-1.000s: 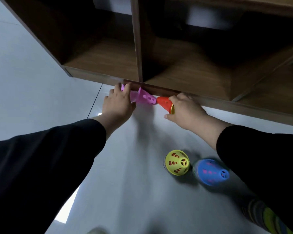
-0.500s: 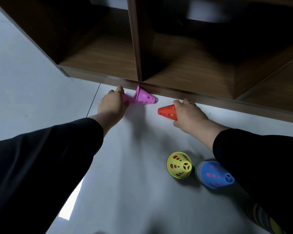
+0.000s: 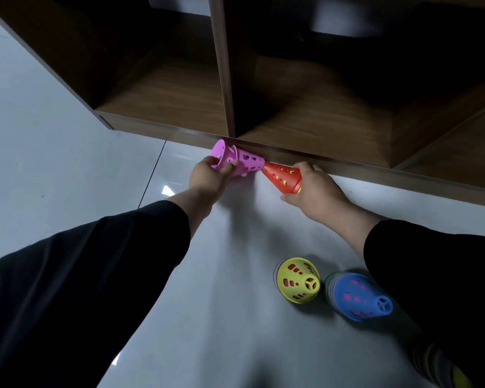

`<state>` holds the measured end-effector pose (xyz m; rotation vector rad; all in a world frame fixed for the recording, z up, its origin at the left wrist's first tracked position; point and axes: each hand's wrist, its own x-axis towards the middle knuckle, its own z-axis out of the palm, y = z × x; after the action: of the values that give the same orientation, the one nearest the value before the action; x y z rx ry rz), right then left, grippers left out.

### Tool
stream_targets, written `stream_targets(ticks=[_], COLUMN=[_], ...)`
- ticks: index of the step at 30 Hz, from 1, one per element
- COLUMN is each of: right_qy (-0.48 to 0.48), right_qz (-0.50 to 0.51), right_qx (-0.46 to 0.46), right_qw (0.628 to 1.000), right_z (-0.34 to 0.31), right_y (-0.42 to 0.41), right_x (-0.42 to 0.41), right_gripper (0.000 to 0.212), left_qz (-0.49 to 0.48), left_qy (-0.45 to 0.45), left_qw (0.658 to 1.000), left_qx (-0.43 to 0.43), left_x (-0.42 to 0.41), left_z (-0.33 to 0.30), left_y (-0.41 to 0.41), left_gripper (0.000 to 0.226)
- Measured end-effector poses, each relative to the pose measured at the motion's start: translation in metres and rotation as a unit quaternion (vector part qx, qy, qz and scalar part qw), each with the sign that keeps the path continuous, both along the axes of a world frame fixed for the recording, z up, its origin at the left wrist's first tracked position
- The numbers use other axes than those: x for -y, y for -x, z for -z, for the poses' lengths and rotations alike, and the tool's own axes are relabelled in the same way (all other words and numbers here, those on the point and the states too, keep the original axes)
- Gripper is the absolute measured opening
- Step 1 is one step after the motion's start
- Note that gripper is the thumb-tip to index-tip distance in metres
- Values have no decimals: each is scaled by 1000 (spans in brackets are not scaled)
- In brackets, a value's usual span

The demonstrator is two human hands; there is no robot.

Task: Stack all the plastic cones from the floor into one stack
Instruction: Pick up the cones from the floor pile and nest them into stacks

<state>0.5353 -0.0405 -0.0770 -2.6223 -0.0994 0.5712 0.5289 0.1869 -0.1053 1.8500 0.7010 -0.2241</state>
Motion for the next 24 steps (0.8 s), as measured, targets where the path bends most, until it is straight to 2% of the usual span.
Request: stream_targets(ticks=[3,9,14,17,20,24], right_qy=[-26,31,142,167,108,-64], right_qz=[11,-19,-51,-60,-29,56], right_qx=[2,7,24,22,0,14], right_qw=[1000,999,988,984,994,996], right_z=[3,8,5,3,-4,-36], right_y=[-3,-8,-9,-8,-7,0], right_x=[-6,-11,-8,-1,12,35], right_gripper=[75,71,77,77,78,72], left_qz=[1,6,24,11,-23,-35], left_qy=[33,-15,-38,9,95,191], left_qw=[999,1000,999,998,992,974], left_qx=[-9,-15,28,59,75,113], left_x=[12,37,35,28,25,25], left_z=[-1,6,2,-5,-15,-40], left_y=[-2,-9,-2,9,19,27], left_gripper=[75,39,35,29,29,41])
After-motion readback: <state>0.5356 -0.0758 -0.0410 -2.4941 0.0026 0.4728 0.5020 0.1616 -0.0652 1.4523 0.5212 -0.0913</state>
